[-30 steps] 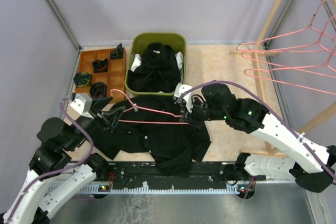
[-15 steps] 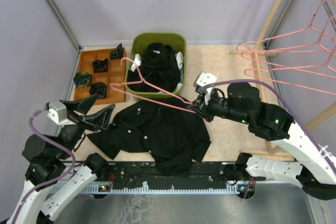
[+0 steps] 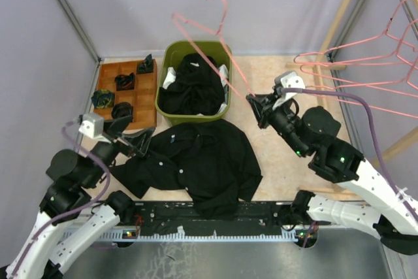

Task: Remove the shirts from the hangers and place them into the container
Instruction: Place the hanger at the clothesline.

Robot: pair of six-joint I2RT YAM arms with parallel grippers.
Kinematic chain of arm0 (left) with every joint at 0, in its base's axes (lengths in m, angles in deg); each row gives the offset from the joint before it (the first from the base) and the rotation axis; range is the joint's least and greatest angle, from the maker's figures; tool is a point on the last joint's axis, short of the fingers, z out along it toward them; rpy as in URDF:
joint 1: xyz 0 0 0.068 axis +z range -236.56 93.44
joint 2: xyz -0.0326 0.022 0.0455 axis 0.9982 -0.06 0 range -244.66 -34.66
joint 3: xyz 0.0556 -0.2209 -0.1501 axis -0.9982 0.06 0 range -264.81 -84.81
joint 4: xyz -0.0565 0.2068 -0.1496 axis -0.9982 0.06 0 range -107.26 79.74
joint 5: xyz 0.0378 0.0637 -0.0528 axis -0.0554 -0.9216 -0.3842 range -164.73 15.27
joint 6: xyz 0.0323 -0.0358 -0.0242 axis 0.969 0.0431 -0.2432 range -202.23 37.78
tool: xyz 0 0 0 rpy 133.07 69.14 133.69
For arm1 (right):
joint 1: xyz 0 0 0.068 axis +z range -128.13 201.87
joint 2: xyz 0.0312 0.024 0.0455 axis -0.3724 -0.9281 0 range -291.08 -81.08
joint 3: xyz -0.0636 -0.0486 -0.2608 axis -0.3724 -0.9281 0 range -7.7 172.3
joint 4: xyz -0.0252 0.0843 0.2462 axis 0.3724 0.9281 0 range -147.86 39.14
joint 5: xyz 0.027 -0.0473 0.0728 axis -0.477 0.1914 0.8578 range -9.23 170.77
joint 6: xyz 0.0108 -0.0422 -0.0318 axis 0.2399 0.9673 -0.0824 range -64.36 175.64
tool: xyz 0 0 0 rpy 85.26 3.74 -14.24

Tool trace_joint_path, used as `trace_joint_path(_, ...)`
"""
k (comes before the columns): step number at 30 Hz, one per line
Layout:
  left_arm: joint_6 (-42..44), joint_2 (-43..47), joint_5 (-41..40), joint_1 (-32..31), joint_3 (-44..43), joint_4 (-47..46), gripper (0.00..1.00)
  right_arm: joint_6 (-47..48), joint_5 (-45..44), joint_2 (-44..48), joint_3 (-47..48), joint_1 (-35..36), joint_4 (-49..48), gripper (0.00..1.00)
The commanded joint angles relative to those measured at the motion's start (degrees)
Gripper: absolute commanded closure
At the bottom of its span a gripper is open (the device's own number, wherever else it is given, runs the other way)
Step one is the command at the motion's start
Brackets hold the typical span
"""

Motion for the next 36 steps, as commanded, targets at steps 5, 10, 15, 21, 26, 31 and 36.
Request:
trace_joint_path(5, -1.57, -9.87, -1.74, 0.12, -2.02, 7.27, 0.03, 1.46, -38.39, -8.63, -0.32, -0.09, -26.4, 1.0)
trace_joint_path(10, -2.09, -11.43, -1.54, 0.15, -1.44, 7.85, 0.01, 14.13, -50.38, -16.79, 0.31, -0.11, -45.34, 1.0)
trace_joint_path(15, -1.98, -10.08, -2.2, 0.14, -1.07, 8.27, 0.01, 20.8, -54.28, -25.72, 2.48, -0.26, -60.33, 1.0)
trace_joint_path(21, -1.95, -8.03, -3.3, 0.14, -0.58, 8.8, 0.01, 36.55, -61.9, -39.92, 8.29, -1.3, -87.46, 1.0)
trace_joint_path(26, -2.27, -7.47, -3.65, 0.14, -0.46, 9.38, 0.01, 59.7, -67.9, -54.62, 20.17, -4.01, -117.47, 1.0)
trace_joint_path(31, -2.4, -7.31, -3.33, 0.14, -0.82, 9.82, 0.01, 58.79, -70.91, -60.25, 28.27, -7.02, -117.97, 1.0)
trace_joint_path(36, -2.19, -6.2, -4.72, 0.14, -0.43, 9.97, 0.01, 58.23, -74.31, -63.02, 34.45, -12.21, -117.89, 1.0)
